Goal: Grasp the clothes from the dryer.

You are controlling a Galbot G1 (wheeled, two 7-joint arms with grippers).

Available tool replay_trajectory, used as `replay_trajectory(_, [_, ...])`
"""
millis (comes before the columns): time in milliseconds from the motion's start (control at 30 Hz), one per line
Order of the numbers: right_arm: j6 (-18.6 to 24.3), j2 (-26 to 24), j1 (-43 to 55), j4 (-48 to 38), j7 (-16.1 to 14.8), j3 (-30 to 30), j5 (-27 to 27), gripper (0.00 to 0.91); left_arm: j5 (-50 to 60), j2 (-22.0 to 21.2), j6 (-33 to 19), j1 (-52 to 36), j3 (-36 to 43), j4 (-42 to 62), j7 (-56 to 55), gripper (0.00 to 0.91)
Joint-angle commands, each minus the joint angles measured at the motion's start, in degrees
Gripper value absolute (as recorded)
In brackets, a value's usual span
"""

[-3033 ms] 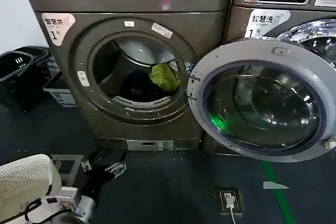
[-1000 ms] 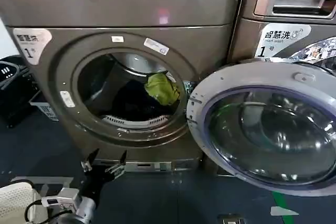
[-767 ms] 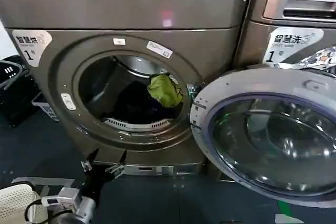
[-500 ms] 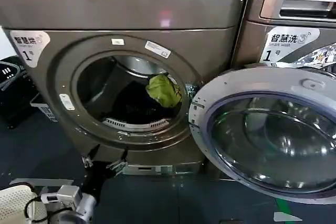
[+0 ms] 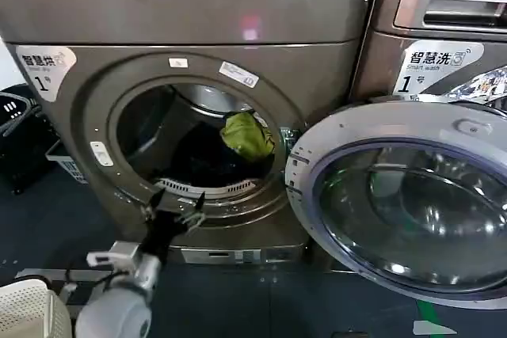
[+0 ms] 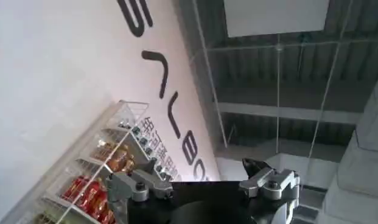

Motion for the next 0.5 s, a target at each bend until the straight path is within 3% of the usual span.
replay_trajectory(33, [0.0,0.1,-0.1,0.3,0.0,0.0,0.1,0.907,-0.3,-0.4,-2.0,-13.4,2.7,14.3,-2.1,0.907])
replay_trajectory(500, [-0.3,-0.4,-0.3,1.3,0.1,-0.1,0.5,0.907,-1.6,-1.0,-4.9,-27.8,6.4,32.8,-4.9,0.907])
